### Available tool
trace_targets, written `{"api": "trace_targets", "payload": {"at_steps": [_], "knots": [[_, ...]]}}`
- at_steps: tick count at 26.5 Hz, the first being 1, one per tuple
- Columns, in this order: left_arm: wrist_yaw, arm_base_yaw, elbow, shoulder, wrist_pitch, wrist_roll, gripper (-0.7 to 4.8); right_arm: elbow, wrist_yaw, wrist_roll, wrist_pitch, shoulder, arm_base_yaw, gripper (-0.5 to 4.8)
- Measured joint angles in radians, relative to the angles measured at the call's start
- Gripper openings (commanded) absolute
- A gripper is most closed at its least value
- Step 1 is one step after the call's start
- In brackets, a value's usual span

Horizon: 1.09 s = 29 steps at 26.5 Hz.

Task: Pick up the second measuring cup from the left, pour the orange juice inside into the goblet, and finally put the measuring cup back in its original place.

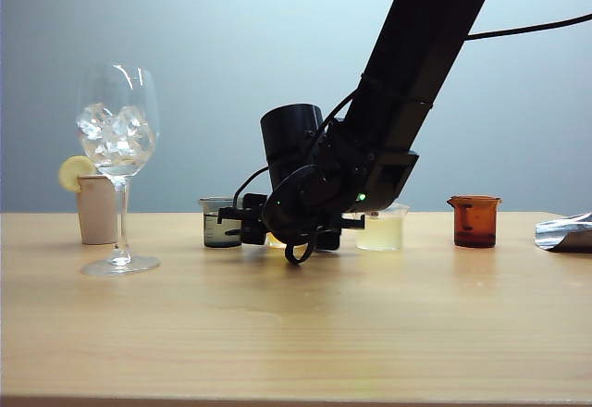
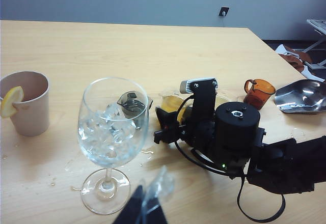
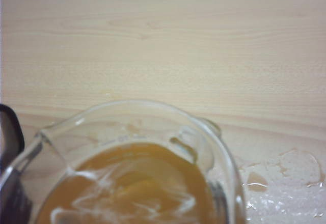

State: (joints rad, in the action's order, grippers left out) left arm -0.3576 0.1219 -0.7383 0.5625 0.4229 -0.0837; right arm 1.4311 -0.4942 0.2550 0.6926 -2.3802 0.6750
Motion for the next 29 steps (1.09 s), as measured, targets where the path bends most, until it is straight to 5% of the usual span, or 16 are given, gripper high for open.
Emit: {"api": "trace_targets", "payload": {"at_steps": [6, 12, 29], "knots": [[0.000, 0.000, 0.000, 0.000, 0.000, 0.000, -0.05, 0.003, 0.001, 0.001, -0.001, 0.000, 0.000, 0.47], [0.000, 0.000, 0.000, 0.000, 0.000, 0.000, -0.05, 0.003, 0.001, 0.001, -0.001, 0.000, 0.000, -0.03], [0.000, 0.000, 0.000, 0.000, 0.000, 0.000, -0.05, -0.004, 0.001, -0.060, -0.109, 0.066, 0.010, -0.01]]}}
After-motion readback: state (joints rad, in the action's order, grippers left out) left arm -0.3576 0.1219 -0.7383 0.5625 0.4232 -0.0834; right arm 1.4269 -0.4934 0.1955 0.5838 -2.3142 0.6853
